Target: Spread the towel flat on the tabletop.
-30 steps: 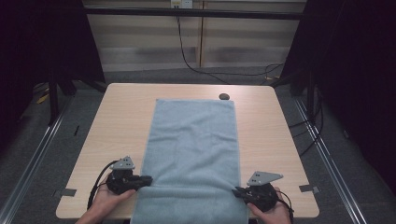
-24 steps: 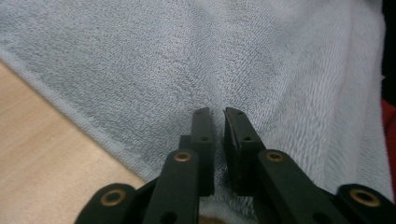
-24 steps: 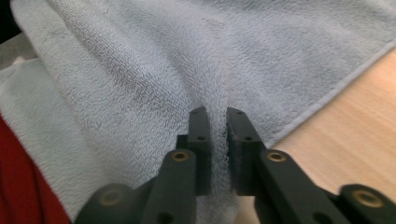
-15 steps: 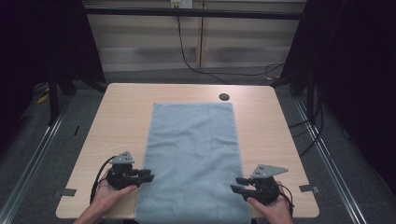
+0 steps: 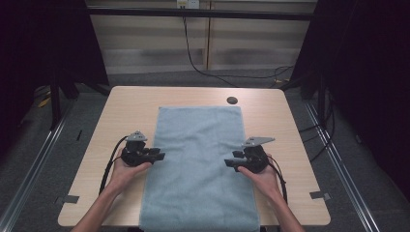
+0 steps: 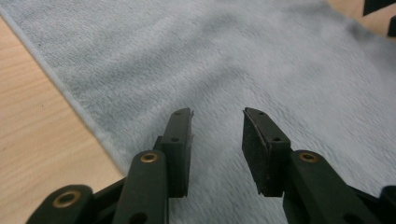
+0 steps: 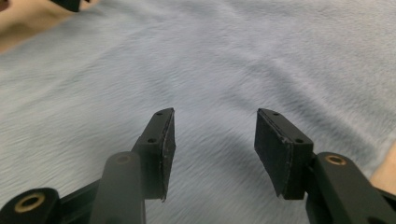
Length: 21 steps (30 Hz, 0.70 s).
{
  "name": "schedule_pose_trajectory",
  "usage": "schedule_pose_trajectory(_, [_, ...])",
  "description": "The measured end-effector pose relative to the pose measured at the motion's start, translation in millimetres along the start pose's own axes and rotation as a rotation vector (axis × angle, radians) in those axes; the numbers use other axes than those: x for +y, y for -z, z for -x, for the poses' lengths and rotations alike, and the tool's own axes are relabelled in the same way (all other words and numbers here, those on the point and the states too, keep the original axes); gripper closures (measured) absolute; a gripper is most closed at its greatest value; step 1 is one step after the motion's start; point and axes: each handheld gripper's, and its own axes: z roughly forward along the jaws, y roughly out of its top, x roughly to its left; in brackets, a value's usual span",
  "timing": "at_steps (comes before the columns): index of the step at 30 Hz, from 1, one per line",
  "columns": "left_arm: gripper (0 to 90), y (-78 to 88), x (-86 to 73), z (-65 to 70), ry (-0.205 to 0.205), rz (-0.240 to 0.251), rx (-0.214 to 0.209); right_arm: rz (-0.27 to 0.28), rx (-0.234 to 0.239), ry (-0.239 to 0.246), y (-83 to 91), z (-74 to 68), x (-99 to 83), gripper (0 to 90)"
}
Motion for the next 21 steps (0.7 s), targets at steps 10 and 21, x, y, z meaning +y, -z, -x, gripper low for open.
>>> schedule_pose_trajectory(10, [50.1,-17.6,1.3,-14.7,0.028,-0.004,0.071,-0.038,-0.054,-0.019,-36.6,25.9,10.6,41.6])
schedule_pose_trajectory(21, [41.7,-20.4,1.5,-8.3,-0.045,-0.023,0.094,-0.070,-0.131,0.040,-41.6,10.7,4.6,57.6])
